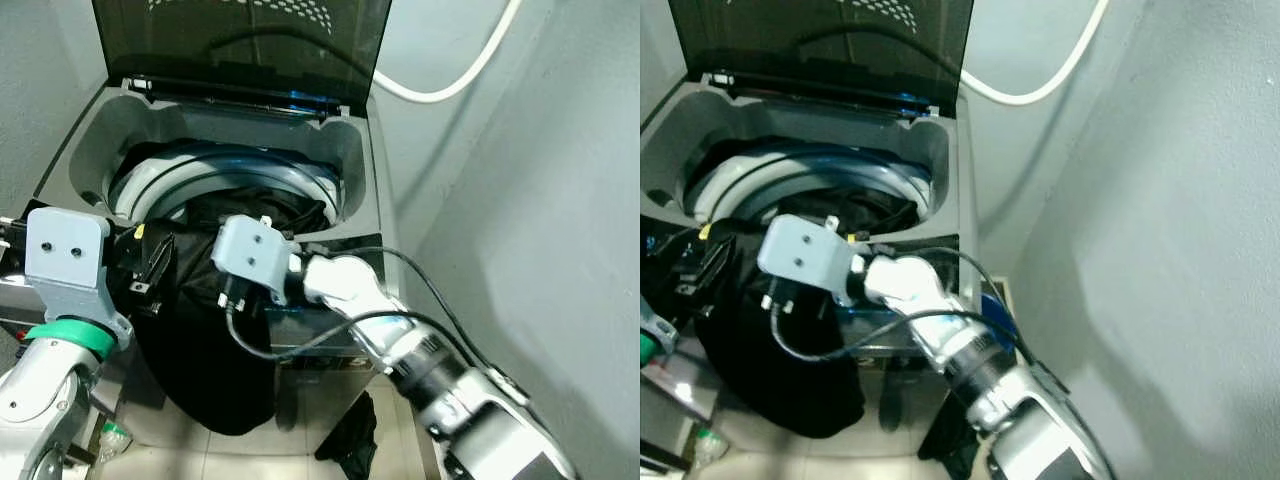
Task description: Clothes washing
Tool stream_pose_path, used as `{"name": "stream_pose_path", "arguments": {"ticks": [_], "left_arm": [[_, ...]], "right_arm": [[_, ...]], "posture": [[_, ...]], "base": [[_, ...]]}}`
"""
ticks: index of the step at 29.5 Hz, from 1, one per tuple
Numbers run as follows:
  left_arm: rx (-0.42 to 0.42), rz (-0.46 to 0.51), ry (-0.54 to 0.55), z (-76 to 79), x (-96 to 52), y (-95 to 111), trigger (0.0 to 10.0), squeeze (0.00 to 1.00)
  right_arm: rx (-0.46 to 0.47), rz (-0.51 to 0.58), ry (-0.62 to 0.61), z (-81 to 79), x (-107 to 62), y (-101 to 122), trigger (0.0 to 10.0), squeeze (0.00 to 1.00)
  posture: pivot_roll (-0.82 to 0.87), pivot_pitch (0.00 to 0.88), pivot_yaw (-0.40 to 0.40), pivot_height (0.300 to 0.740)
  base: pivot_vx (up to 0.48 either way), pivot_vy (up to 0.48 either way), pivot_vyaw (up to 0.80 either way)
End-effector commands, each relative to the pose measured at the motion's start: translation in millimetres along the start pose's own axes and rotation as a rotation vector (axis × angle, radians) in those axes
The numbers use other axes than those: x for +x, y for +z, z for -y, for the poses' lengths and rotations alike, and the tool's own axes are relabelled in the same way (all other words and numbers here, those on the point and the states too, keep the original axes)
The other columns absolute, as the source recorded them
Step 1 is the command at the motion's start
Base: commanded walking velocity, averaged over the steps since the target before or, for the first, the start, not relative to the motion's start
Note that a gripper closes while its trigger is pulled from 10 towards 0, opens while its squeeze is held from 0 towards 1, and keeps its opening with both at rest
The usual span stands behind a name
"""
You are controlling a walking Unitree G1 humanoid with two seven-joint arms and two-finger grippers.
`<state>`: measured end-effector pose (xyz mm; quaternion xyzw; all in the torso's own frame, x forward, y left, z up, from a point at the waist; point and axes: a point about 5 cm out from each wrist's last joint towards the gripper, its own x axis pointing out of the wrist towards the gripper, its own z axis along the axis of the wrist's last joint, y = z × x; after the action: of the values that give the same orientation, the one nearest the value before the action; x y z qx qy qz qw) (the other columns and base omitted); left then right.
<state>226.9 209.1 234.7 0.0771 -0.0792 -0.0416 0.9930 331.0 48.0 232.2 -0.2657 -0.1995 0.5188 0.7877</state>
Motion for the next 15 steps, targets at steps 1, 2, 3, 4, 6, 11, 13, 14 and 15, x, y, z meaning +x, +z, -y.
{"name": "stream_pose_path", "arguments": {"ticks": [1,2,3,4,6,11,13,14,15], "left_arm": [[0.005,0.000,0.005,0.4,-1.1,1.4,10.0,0.00],[0.006,0.001,0.006,0.1,-0.8,1.6,10.0,0.00],[0.006,0.001,0.006,-0.1,-0.7,1.7,10.0,0.00],[0.006,0.001,0.006,-0.1,-0.7,1.7,10.0,0.00],[0.007,0.001,0.005,0.0,-0.6,1.9,10.0,0.00],[0.010,-0.003,-0.006,0.7,1.0,1.2,10.0,0.00],[0.013,-0.005,-0.015,1.8,2.2,0.8,10.0,0.00],[0.013,-0.005,-0.015,1.8,2.2,0.8,10.0,0.00],[0.014,-0.003,-0.018,1.2,3.5,1.4,10.0,0.00]], "right_arm": [[0.009,-0.103,-0.097,12.6,-6.6,-20.4,10.0,0.00],[0.035,-0.119,-0.161,23.1,-6.2,-21.3,10.0,0.00],[0.056,-0.127,-0.200,29.1,-6.2,-21.7,10.0,0.00],[0.056,-0.127,-0.200,29.1,-6.2,-21.7,10.0,0.00],[0.099,-0.182,-0.306,48.6,-11.5,-26.0,10.0,0.00],[0.074,-0.312,-0.462,80.8,-28.6,-35.6,10.0,0.00],[0.035,-0.359,-0.578,105.3,-44.6,-35.5,10.0,0.00],[0.035,-0.359,-0.578,105.3,-44.6,-35.5,10.0,0.00],[0.075,-0.301,-0.662,131.7,-58.5,-22.7,10.0,0.00]], "posture": [[0.13,0.082,-0.080,0.740],[0.13,0.082,-0.080,0.740],[0.13,0.082,-0.080,0.740],[0.13,0.082,-0.080,0.740],[0.13,0.081,-0.074,0.740],[0.13,0.081,-0.065,0.740],[0.13,0.078,-0.060,0.740],[0.13,0.078,-0.060,0.740],[0.13,0.076,-0.059,0.740]], "base": [[0.000,0.000,0.00],[0.000,0.000,0.00],[0.000,0.000,0.00],[0.000,0.000,0.00],[0.000,0.000,0.00],[0.000,0.000,0.00],[0.000,0.000,0.00],[0.000,0.000,0.00],[0.000,0.000,0.00]]}}
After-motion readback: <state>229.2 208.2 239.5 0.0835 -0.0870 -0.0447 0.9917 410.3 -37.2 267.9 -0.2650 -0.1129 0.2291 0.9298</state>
